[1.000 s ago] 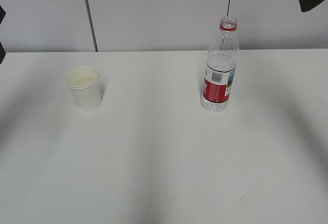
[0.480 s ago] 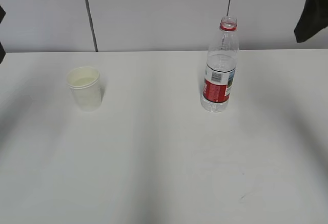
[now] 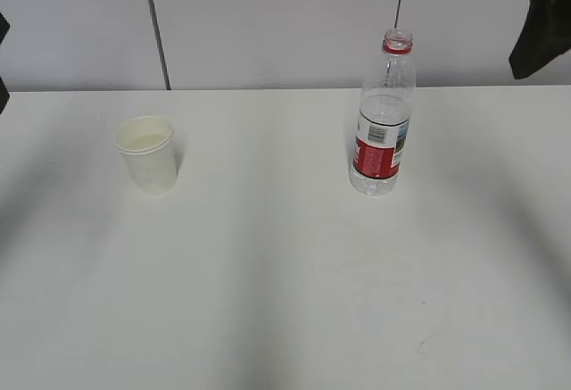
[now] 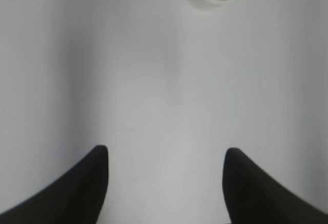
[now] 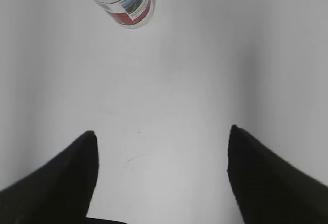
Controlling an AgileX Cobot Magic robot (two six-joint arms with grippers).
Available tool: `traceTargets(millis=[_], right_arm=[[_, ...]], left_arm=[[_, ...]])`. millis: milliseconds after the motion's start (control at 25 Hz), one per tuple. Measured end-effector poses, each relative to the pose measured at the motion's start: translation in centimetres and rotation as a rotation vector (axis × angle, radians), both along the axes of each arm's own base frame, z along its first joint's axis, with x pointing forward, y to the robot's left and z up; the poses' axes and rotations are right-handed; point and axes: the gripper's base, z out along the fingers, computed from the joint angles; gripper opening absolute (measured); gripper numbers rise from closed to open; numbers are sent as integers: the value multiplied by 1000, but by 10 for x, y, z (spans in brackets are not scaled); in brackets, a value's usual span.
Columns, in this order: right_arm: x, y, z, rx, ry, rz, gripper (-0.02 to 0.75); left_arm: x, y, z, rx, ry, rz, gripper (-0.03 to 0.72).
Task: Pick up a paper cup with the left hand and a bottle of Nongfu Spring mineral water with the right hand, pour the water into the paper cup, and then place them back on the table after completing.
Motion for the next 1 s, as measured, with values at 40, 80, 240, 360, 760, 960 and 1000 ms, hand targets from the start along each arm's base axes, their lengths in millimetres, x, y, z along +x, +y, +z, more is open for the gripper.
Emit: traceTargets(millis=[40,80,240,360,760,960,1000], right_arm=[[0,0,0,-2,0,5,574],[-1,0,1,-4,-3,9,574],[-11,-2,-2,-7,1,15,574],[-27,-4,-7,-1,14,17,574],[-93,-16,-22,1,8,19,574],[-122,-21,-36,-1,8,23,574],[-128,-22,-37,0,1,23,574]], left_arm=[[-2,0,-1,1,4,0,435],[-4,1,-2,1,8,0,435],[-20,3,-1,1,-1,0,435],[-36,6,5,-2,-28,0,435],[-108,20,22,11,-162,5,433],[-141,24,20,-9,-213,4,426],[-148,25,18,-16,-221,3,426]])
